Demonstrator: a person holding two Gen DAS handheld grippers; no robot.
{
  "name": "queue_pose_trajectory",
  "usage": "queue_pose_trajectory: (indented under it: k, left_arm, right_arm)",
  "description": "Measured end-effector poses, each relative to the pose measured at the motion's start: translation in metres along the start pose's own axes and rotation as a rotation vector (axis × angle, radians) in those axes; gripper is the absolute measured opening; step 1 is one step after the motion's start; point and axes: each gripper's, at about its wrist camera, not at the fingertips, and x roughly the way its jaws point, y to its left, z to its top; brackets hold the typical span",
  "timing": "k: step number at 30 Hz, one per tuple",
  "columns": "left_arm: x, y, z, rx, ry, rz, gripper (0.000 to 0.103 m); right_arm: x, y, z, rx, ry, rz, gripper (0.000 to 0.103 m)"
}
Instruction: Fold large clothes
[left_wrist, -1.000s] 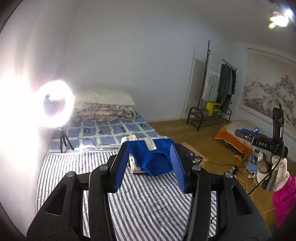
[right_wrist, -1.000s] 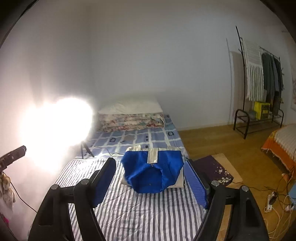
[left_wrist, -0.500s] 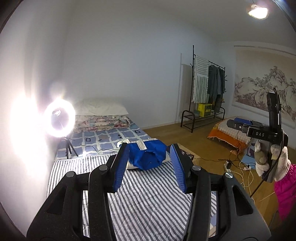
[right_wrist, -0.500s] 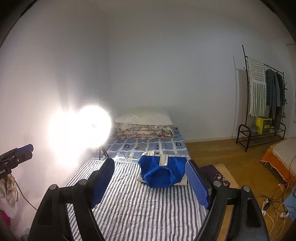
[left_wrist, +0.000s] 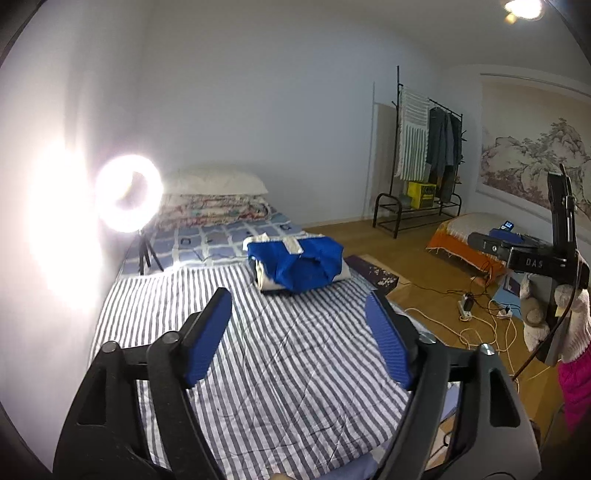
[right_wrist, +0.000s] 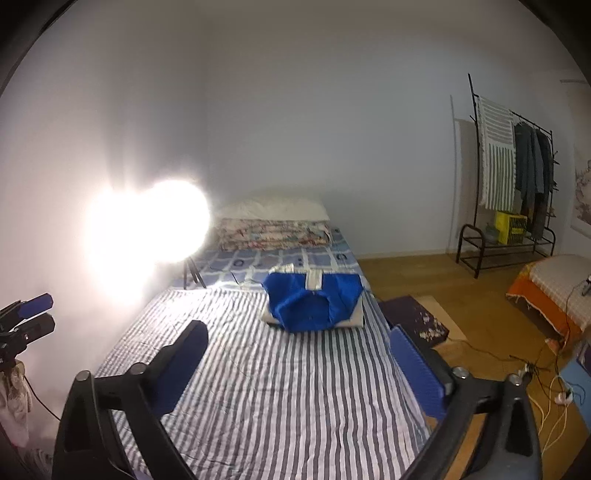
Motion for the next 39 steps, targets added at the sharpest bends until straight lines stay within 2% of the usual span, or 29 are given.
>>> queue_pose_trajectory:
  k: [4, 11, 13, 16, 20, 28, 39]
  left_arm:
    - [0.015, 0.003, -0.025, -0.008, -0.002, 0.019, 0.09]
    - [0.042, 0.013, -0.055, -0.026, 0.023, 0.042, 0.097]
    - [0.048, 0.017, -0.061, -0.04, 0.024, 0.049, 0.103]
    - [0.057, 0.023, -0.07, -0.05, 0.031, 0.081, 0.103]
    - [0.073, 0.026, -0.08, -0.026, 0.088, 0.107, 0.103]
    - [0.092, 0.026, -0.1, -0.013, 0.153, 0.139, 0.103]
    - [0.102, 0.023, -0.114, -0.002, 0.169, 0.173, 0.103]
  right_arm:
    - [0.021, 0.004, -0.031, 0.003, 0.028, -0.032, 0.103]
    - [0.053, 0.012, -0.068, 0.014, 0.069, -0.059, 0.103]
    - [0.06, 0.017, -0.078, 0.011, 0.081, -0.064, 0.103]
    - [0.068, 0.025, -0.091, -0.002, 0.092, -0.078, 0.103]
    - [0.079, 0.034, -0.109, -0.003, 0.091, -0.119, 0.103]
    - [0.086, 0.044, -0.12, -0.022, 0.085, -0.204, 0.103]
    - [0.085, 0.047, -0.122, -0.012, 0.088, -0.199, 0.103]
